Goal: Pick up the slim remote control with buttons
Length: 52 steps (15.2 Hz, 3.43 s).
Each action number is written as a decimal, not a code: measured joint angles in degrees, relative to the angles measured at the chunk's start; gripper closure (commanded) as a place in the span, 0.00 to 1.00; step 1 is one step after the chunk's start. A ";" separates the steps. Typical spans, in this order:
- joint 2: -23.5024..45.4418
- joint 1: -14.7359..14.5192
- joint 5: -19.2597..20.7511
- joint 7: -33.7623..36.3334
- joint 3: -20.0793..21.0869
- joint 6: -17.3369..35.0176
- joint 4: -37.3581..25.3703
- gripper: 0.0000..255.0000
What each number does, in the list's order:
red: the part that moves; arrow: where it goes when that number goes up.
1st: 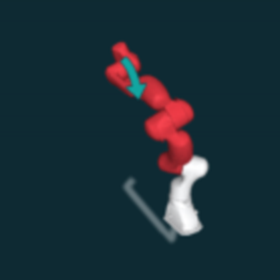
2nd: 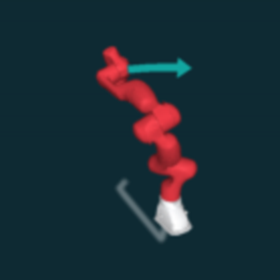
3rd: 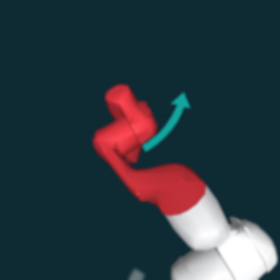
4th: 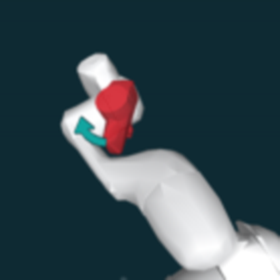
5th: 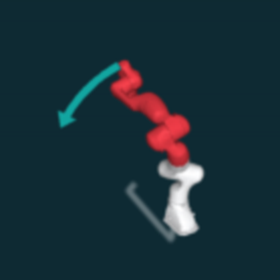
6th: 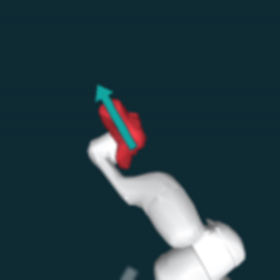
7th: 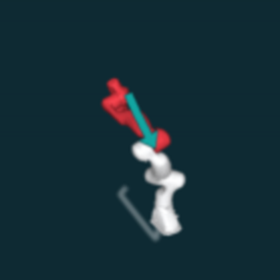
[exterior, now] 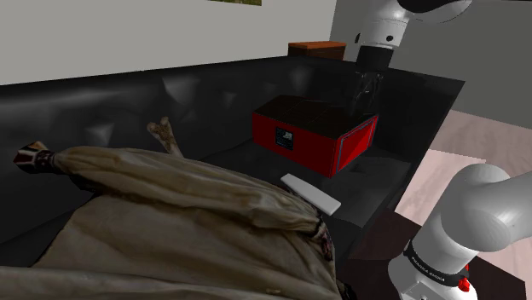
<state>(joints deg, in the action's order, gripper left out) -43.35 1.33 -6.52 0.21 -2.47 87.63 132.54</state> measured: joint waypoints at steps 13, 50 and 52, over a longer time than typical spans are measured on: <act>4.89 -1.95 -0.82 4.41 8.09 21.68 15.96 0.00; 17.33 -2.52 0.25 9.07 14.37 40.14 21.59 1.00; 16.14 -2.54 0.27 8.99 14.15 38.03 20.67 1.00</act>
<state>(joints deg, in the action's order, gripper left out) -27.22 -1.21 -6.25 9.20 11.68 125.66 153.20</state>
